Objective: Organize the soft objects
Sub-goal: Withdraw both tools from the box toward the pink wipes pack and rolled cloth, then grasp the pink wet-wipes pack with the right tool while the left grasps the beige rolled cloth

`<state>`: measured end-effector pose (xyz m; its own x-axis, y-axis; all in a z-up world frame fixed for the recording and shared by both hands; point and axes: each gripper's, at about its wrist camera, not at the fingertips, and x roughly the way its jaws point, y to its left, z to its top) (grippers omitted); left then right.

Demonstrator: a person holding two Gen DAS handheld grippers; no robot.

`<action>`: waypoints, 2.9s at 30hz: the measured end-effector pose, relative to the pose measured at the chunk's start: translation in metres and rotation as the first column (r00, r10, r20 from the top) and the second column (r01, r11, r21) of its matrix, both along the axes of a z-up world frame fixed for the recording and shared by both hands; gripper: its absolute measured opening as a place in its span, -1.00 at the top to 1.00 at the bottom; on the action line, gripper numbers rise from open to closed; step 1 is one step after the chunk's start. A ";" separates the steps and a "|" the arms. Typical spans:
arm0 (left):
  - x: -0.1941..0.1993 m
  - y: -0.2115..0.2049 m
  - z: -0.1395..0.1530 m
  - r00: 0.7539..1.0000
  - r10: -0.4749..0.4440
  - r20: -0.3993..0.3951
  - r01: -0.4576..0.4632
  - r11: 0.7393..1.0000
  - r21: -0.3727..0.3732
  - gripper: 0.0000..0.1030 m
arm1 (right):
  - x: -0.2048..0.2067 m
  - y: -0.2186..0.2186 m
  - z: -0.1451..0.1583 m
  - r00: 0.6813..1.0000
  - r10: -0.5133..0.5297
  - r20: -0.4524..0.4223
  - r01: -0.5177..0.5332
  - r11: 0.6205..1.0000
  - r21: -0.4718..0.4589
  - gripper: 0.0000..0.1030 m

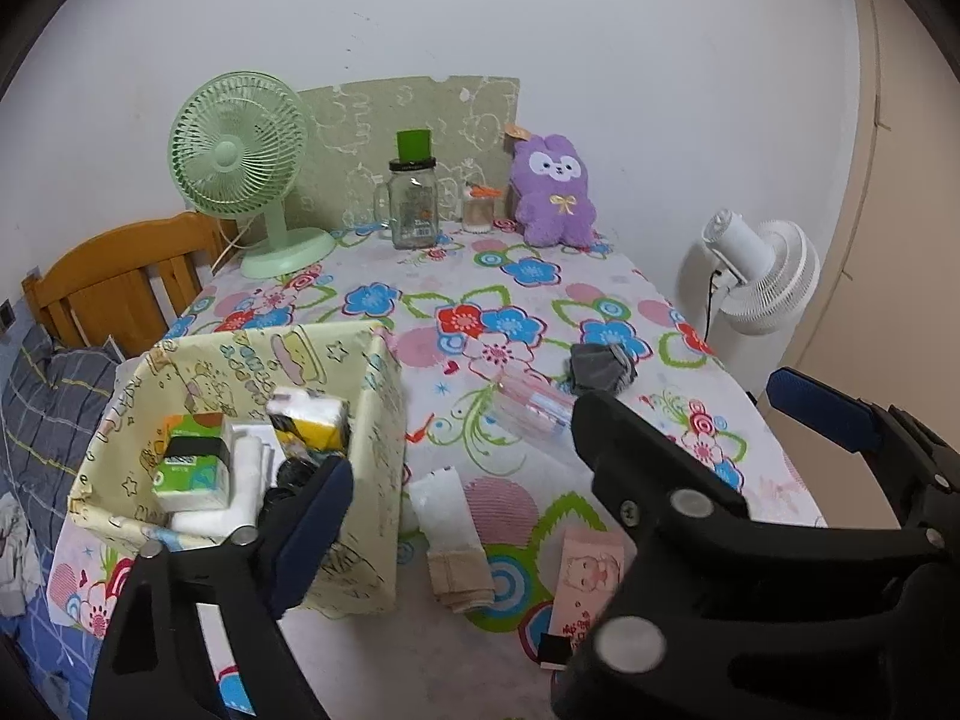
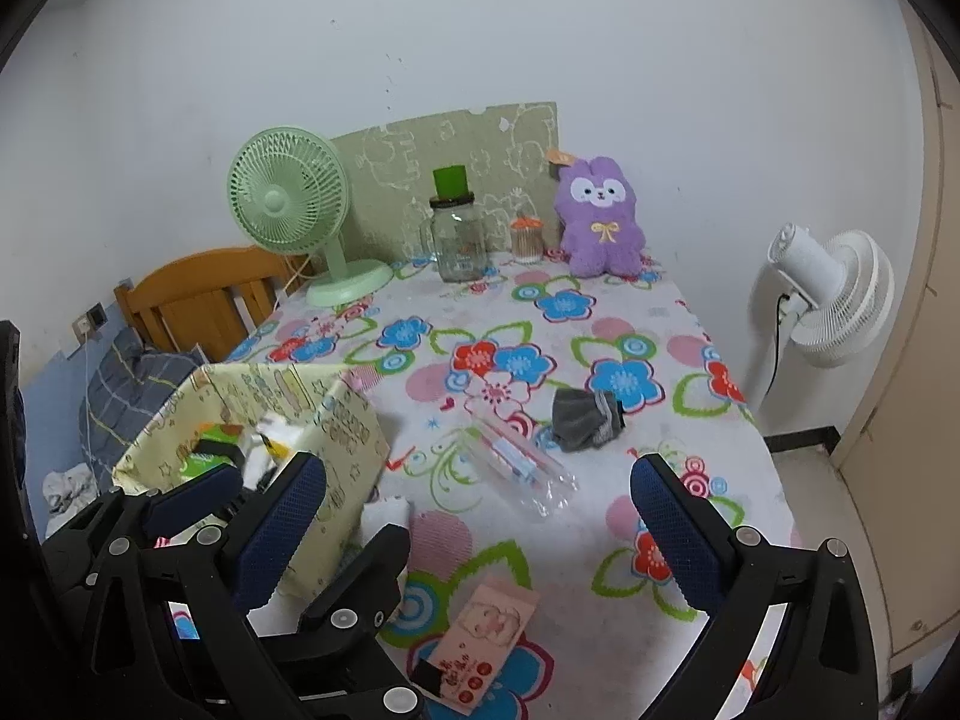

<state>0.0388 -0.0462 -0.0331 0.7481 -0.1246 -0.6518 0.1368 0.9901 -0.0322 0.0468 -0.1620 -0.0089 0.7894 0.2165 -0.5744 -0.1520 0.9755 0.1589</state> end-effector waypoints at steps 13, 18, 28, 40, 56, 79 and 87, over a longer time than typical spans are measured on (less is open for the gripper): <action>0.002 -0.018 -0.031 0.997 -0.031 -0.075 0.029 0.999 -0.018 -0.44 | -0.002 -0.017 -0.029 0.999 -0.039 -0.034 0.038 0.999 -0.025 -1.00; 0.005 -0.021 -0.045 0.994 -0.006 -0.105 0.002 0.999 -0.034 -0.37 | 0.000 -0.022 -0.042 0.997 -0.044 -0.057 0.043 0.999 -0.021 -0.99; 0.016 -0.023 -0.066 0.987 0.047 -0.151 -0.052 0.998 -0.028 -0.37 | 0.015 -0.026 -0.064 0.993 -0.053 -0.102 0.050 0.998 -0.035 -0.99; 0.017 -0.016 -0.086 0.979 0.093 -0.181 -0.093 0.996 0.007 -0.37 | 0.021 -0.020 -0.087 0.985 -0.029 -0.171 0.026 0.999 -0.019 -0.95; 0.003 -0.002 -0.100 0.980 0.053 -0.192 -0.046 0.998 0.043 -0.29 | 0.010 0.004 -0.112 0.960 -0.006 -0.281 0.008 1.000 0.004 -0.51; 0.007 -0.006 -0.100 0.981 0.080 -0.176 -0.077 0.997 0.025 -0.30 | 0.022 0.008 -0.115 0.963 -0.021 -0.267 0.007 0.999 -0.052 0.17; 0.021 -0.013 -0.101 0.975 0.139 -0.175 -0.137 0.990 0.024 -0.24 | 0.034 -0.004 -0.113 0.966 -0.012 -0.260 0.004 1.000 -0.030 0.19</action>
